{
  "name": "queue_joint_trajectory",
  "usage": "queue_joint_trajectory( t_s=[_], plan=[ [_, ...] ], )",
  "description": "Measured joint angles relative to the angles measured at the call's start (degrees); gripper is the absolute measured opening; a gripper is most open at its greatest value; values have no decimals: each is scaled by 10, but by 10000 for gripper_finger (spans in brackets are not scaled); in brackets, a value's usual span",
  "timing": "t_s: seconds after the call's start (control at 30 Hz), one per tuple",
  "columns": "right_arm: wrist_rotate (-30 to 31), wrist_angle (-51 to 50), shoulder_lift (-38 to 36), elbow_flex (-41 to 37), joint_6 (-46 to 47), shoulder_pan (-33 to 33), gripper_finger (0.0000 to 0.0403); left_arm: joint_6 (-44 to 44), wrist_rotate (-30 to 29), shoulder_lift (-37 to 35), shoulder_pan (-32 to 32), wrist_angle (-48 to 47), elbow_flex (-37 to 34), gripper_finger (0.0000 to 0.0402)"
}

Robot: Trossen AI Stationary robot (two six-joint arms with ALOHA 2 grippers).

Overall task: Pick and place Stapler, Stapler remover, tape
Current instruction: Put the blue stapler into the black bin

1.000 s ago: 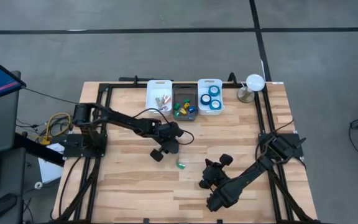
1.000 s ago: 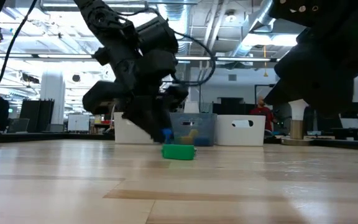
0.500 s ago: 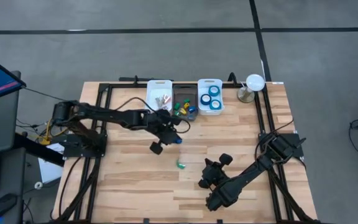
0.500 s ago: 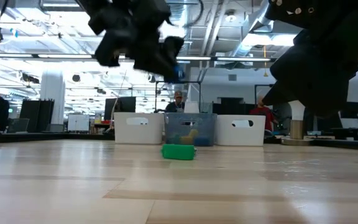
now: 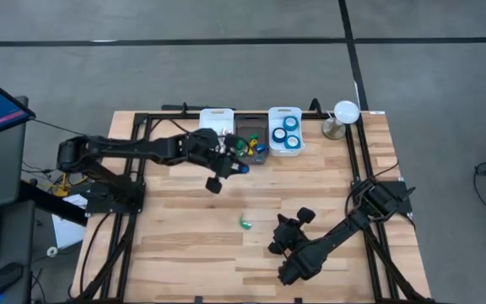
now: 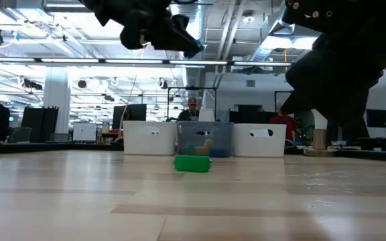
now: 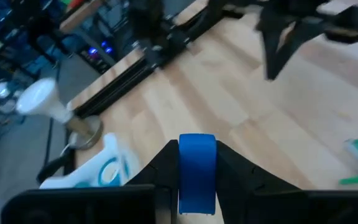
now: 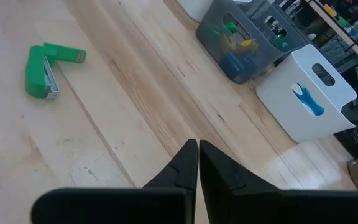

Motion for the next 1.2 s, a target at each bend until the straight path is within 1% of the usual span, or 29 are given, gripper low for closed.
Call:
queue_joint_trajectory(
  t_s=[0.2, 0.3, 0.6, 0.7, 1.0, 1.1, 1.2],
  plan=[
    [4, 11, 0, 0, -13, -1, 8, -13, -5, 7, 44, 7, 0, 62],
    [6, 11, 0, 0, -14, -2, 8, -39, -5, 15, 67, 24, 0, 62],
    [15, 32, 0, 0, -37, -12, 8, -103, -2, 68, 120, 100, 1, 62],
    [15, 32, 0, 0, -39, -15, 8, -127, -1, 99, 130, 109, 15, 63],
    [15, 41, 0, 0, -45, -23, 8, -164, 1, 197, 133, 123, 107, 63],
    [15, 43, 0, 0, -45, -26, 8, -180, -4, 212, 139, 124, 129, 63],
    [15, 44, 0, 0, -45, -27, 8, -205, -5, 217, 150, 126, 136, 63]
  ],
)
